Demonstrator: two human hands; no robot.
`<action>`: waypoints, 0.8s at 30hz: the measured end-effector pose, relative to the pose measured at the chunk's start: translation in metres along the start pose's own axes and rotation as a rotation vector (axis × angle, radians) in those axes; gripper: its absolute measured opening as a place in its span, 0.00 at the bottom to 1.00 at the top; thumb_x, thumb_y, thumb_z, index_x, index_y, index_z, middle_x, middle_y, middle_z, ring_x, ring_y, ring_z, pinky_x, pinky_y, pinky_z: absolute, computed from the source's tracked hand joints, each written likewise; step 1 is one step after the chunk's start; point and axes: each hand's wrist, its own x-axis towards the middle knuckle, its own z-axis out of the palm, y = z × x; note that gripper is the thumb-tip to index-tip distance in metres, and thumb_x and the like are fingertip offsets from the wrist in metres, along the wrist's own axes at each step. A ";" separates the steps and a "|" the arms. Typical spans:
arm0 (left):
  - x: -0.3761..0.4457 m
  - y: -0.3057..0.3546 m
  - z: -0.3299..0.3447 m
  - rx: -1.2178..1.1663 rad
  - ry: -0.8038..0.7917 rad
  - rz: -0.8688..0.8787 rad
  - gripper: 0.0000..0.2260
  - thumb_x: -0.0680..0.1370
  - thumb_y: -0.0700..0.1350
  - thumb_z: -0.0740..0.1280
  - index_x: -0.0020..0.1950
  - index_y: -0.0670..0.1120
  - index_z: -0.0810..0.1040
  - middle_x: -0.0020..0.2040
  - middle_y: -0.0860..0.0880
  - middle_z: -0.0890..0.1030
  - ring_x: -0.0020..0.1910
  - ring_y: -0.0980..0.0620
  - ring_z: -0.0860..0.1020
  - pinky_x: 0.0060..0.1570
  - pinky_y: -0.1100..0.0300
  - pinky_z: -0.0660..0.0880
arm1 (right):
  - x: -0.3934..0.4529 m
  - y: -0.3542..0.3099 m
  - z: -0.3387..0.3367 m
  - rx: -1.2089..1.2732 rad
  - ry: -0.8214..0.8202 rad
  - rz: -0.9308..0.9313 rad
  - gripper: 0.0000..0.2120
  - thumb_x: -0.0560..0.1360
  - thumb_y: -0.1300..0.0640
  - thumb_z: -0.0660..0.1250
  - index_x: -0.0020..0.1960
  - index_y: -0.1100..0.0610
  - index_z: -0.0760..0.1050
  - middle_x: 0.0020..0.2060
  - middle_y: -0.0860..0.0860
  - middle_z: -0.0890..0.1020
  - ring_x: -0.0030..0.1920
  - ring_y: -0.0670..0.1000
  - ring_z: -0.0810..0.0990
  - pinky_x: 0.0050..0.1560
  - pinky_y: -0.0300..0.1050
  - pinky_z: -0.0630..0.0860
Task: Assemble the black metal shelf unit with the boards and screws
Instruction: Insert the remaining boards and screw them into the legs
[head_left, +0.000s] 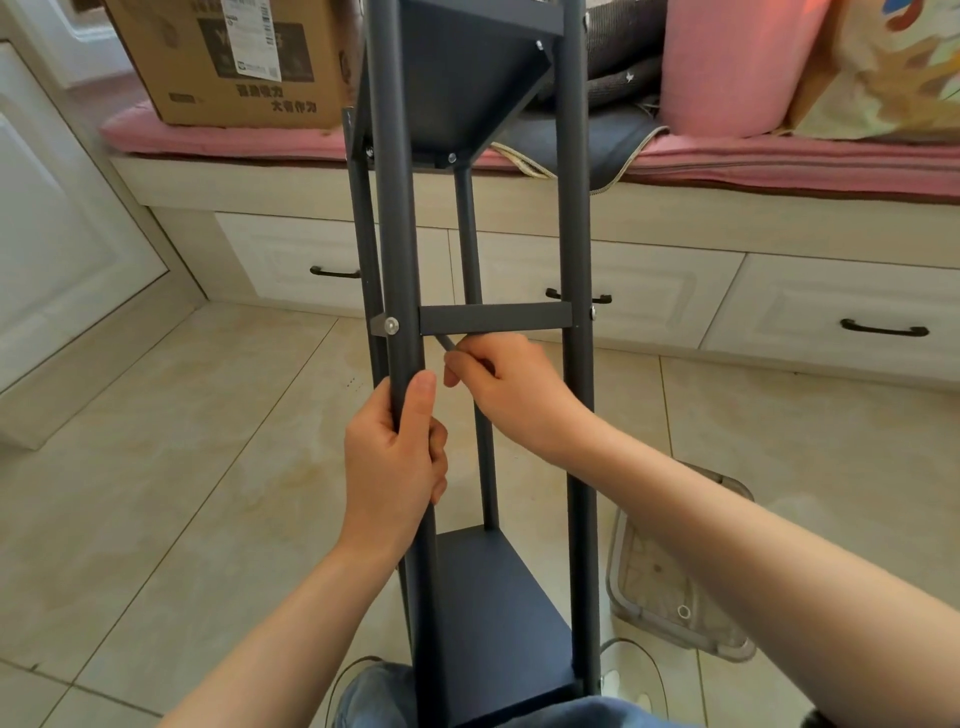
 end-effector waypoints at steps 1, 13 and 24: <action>0.000 0.000 0.000 0.001 0.000 0.000 0.15 0.82 0.54 0.63 0.35 0.58 0.76 0.27 0.49 0.71 0.20 0.53 0.66 0.18 0.61 0.65 | 0.000 0.000 0.001 0.007 0.014 -0.003 0.12 0.83 0.57 0.59 0.46 0.55 0.79 0.36 0.40 0.75 0.36 0.39 0.73 0.36 0.23 0.66; -0.001 0.002 0.003 -0.023 -0.016 -0.002 0.12 0.75 0.60 0.63 0.34 0.59 0.76 0.27 0.47 0.70 0.20 0.53 0.66 0.17 0.62 0.65 | -0.001 0.003 0.022 0.035 0.170 -0.090 0.09 0.82 0.60 0.61 0.54 0.60 0.80 0.35 0.32 0.71 0.35 0.30 0.74 0.42 0.18 0.67; 0.001 -0.003 0.005 -0.017 0.000 -0.001 0.16 0.83 0.51 0.62 0.35 0.57 0.76 0.30 0.38 0.67 0.21 0.50 0.65 0.18 0.62 0.64 | 0.003 0.014 0.028 0.054 0.221 -0.188 0.08 0.81 0.61 0.62 0.47 0.60 0.78 0.32 0.40 0.74 0.34 0.42 0.76 0.42 0.27 0.73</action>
